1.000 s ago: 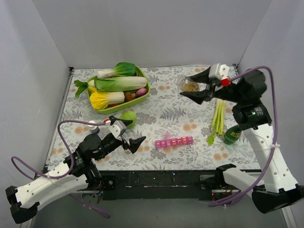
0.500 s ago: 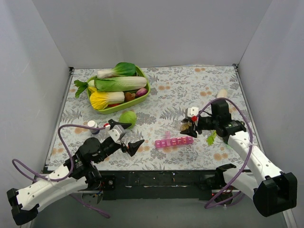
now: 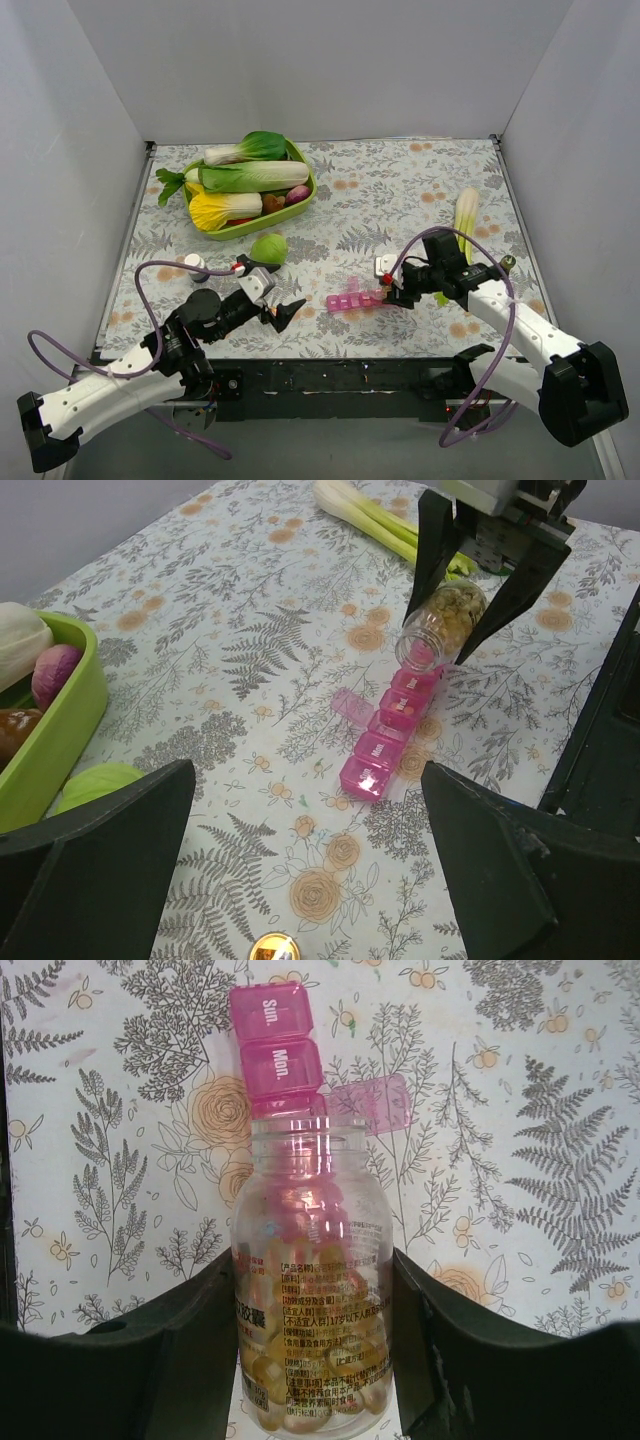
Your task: Sort the pills into containers
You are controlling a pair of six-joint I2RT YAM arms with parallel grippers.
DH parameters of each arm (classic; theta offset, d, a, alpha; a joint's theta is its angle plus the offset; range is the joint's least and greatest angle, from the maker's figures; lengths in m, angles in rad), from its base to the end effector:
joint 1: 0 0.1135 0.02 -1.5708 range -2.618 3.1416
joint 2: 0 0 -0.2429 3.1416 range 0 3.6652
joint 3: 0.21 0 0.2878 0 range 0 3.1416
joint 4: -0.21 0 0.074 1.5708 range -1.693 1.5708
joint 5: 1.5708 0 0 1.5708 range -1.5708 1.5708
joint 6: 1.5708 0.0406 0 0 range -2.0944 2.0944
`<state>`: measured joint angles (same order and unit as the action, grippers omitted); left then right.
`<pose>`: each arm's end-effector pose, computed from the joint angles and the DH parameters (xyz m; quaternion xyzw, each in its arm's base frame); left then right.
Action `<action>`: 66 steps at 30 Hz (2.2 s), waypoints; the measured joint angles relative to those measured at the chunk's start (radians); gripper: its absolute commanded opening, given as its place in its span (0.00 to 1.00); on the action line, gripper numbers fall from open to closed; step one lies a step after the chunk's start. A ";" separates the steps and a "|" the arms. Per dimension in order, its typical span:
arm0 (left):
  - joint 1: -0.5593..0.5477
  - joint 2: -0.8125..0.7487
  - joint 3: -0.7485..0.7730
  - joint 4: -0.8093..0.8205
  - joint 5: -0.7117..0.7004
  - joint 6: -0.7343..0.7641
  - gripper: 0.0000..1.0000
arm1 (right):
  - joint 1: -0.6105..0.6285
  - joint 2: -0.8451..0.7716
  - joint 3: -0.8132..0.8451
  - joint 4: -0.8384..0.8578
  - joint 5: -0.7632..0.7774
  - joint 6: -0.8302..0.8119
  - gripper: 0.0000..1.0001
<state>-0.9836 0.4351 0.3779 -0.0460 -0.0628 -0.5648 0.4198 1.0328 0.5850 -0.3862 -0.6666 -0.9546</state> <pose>0.1119 -0.1635 0.2479 0.1337 0.7304 -0.4513 0.4949 0.2148 0.1233 0.1759 -0.6503 0.6067 0.2044 0.4089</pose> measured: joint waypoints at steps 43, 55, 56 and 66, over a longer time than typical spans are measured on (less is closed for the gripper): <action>0.000 -0.082 -0.004 -0.030 -0.008 0.026 0.98 | 0.285 0.227 0.127 -0.116 0.442 0.059 0.01; 0.000 -0.087 -0.004 -0.033 -0.007 0.026 0.98 | 0.322 0.274 0.167 -0.145 0.494 0.061 0.01; 0.000 -0.087 -0.004 -0.033 -0.007 0.026 0.98 | 0.323 0.277 0.172 -0.148 0.499 0.062 0.01; 0.000 -0.091 -0.004 -0.033 -0.007 0.026 0.98 | 0.344 0.299 0.196 -0.166 0.523 0.062 0.01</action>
<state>-0.9836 0.3443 0.3740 -0.0792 -0.0696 -0.5388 0.7635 1.3323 0.7807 -0.5522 -0.1436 -0.8925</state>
